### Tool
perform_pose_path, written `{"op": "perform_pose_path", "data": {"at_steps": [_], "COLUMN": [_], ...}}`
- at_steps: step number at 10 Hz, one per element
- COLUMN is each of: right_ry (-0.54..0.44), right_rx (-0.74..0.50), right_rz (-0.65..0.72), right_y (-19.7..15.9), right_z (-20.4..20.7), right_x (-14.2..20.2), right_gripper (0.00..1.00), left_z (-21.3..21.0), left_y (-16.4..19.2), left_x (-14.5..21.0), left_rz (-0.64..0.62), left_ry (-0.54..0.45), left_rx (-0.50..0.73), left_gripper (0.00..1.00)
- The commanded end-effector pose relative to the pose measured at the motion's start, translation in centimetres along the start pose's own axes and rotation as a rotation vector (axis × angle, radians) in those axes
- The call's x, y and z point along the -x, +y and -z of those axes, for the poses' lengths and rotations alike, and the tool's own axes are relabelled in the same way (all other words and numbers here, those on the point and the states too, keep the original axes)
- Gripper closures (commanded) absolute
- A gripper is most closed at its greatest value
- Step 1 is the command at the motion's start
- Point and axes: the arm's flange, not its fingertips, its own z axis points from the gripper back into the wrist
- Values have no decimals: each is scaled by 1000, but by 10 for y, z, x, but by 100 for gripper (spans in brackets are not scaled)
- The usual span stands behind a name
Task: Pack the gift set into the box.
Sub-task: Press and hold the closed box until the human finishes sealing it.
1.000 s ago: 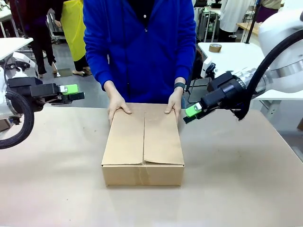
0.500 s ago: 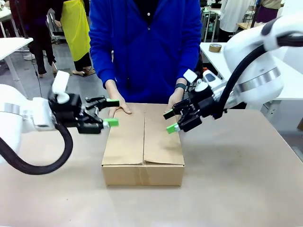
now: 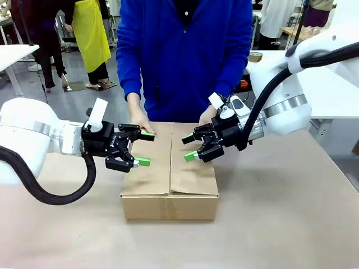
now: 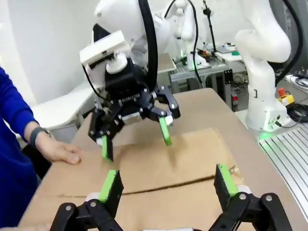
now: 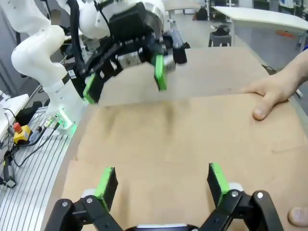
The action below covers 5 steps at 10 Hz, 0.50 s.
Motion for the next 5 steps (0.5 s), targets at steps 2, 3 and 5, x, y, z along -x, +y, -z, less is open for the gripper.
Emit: {"op": "perform_pose_path", "data": {"at_steps": [2, 3, 5], "right_ry": [-53, -37, 29], "right_rx": [57, 65, 74], "right_rz": [-70, -77, -63], "right_y": [-11, -14, -22], "right_z": [1, 1, 8], "right_x": [13, 19, 33], "right_gripper": [0, 0, 0], "left_z": [13, 15, 15], "left_y": [8, 10, 12], "left_x": [29, 35, 43], "left_rz": [-51, -66, -75], "left_ry": [74, 114, 148], "left_rx": [6, -6, -13], "left_gripper": [0, 0, 0]}}
